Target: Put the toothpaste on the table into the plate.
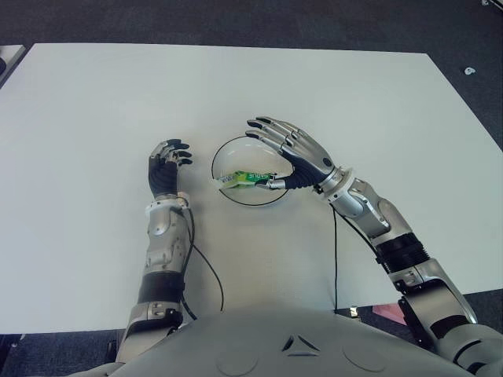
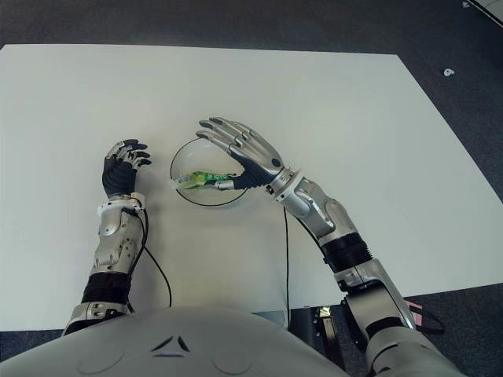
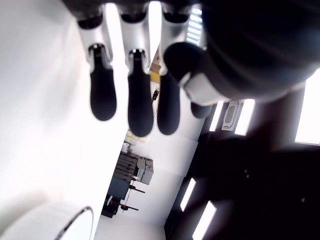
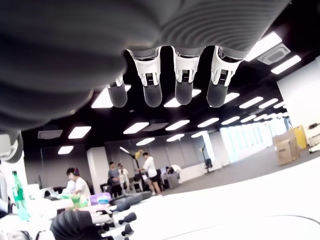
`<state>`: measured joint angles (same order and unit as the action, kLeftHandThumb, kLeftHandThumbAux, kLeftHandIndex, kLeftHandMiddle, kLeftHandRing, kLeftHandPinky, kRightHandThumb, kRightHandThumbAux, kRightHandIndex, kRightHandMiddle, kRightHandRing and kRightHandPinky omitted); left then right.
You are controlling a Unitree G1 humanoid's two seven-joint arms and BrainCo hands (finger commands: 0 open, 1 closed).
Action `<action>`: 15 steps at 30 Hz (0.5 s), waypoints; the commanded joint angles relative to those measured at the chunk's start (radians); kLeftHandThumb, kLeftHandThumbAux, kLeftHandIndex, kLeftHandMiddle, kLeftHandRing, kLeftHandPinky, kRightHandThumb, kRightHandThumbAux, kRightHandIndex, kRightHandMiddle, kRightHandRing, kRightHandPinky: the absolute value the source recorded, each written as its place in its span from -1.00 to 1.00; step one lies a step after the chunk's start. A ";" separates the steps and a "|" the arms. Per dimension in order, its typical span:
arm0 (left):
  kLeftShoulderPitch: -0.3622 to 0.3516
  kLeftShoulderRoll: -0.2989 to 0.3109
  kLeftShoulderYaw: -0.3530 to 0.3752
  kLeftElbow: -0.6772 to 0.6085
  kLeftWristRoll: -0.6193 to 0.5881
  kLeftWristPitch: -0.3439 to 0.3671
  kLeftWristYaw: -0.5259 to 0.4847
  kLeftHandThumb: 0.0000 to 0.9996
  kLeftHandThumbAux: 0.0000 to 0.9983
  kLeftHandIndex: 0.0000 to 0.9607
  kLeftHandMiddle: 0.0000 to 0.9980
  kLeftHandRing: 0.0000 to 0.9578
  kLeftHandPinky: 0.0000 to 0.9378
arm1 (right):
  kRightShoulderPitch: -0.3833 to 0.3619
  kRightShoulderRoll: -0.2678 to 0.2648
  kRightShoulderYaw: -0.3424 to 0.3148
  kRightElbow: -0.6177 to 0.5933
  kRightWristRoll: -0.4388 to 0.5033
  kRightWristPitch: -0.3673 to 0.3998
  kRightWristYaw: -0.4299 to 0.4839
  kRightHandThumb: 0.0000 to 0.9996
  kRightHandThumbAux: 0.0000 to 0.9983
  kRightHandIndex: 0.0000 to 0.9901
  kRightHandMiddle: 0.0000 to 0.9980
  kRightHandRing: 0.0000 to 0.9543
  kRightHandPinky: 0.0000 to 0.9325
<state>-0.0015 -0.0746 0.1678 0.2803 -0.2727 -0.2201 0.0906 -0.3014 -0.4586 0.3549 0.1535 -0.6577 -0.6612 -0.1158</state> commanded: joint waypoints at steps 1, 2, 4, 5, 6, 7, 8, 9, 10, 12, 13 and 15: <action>0.075 -0.043 0.012 0.111 0.004 0.111 0.037 0.68 0.36 -0.12 -0.04 0.15 0.15 | 0.053 0.039 -0.031 0.005 0.149 -0.001 0.041 -0.63 -0.18 -1.00 -1.00 -1.00 -1.00; 0.074 -0.042 0.011 0.115 0.005 0.105 0.033 0.68 0.36 -0.12 -0.04 0.15 0.16 | 0.066 0.053 -0.040 0.010 0.189 -0.009 0.040 -0.65 -0.13 -1.00 -1.00 -1.00 -1.00; 0.073 -0.040 0.010 0.120 0.007 0.098 0.026 0.68 0.35 -0.11 -0.04 0.16 0.16 | 0.084 0.075 -0.052 0.017 0.241 -0.023 0.040 -0.68 -0.03 -1.00 -0.99 -0.98 -0.93; 0.073 -0.039 0.010 0.121 0.008 0.095 0.024 0.68 0.35 -0.11 -0.04 0.16 0.16 | 0.090 0.082 -0.057 0.020 0.257 -0.028 0.041 -0.68 0.03 -1.00 -0.94 -0.92 -0.85; 0.071 -0.040 0.009 0.122 0.009 0.095 0.024 0.68 0.35 -0.11 -0.04 0.16 0.16 | 0.101 0.099 -0.065 0.029 0.285 -0.047 0.031 -0.68 0.04 -1.00 -0.92 -0.89 -0.82; 0.070 -0.042 0.009 0.122 0.010 0.096 0.026 0.68 0.35 -0.11 -0.04 0.17 0.17 | 0.110 0.111 -0.072 0.035 0.306 -0.062 0.025 -0.66 0.11 -0.93 -0.84 -0.81 -0.69; 0.072 -0.043 0.009 0.119 0.010 0.098 0.026 0.68 0.35 -0.11 -0.04 0.17 0.17 | 0.126 0.133 -0.083 0.040 0.339 -0.078 0.015 -0.64 0.14 -0.89 -0.79 -0.76 -0.61; 0.073 -0.044 0.009 0.117 0.010 0.099 0.026 0.68 0.35 -0.11 -0.04 0.17 0.17 | 0.137 0.148 -0.091 0.044 0.362 -0.089 0.011 -0.63 0.19 -0.81 -0.74 -0.71 -0.55; 0.075 -0.045 0.009 0.114 0.008 0.100 0.026 0.68 0.35 -0.11 -0.04 0.17 0.17 | 0.152 0.170 -0.099 0.040 0.400 -0.082 0.013 -0.62 0.25 -0.69 -0.67 -0.63 -0.45; 0.077 -0.047 0.011 0.110 0.004 0.102 0.027 0.68 0.35 -0.11 -0.04 0.16 0.15 | 0.177 0.204 -0.110 0.031 0.465 -0.064 0.027 -0.59 0.39 -0.51 -0.52 -0.49 -0.33; 0.077 -0.049 0.013 0.108 0.002 0.103 0.027 0.68 0.35 -0.11 -0.04 0.15 0.14 | 0.187 0.218 -0.115 0.027 0.493 -0.055 0.035 -0.56 0.47 -0.42 -0.44 -0.40 -0.26; 0.078 -0.052 0.016 0.105 -0.004 0.104 0.026 0.68 0.35 -0.12 -0.04 0.14 0.14 | 0.209 0.244 -0.127 0.026 0.550 -0.043 0.051 -0.53 0.56 -0.33 -0.35 -0.31 -0.18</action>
<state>-0.0063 -0.0747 0.1700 0.2874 -0.2636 -0.2213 0.0905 -0.1356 -0.2516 0.2498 0.1791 -0.1913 -0.7289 -0.0868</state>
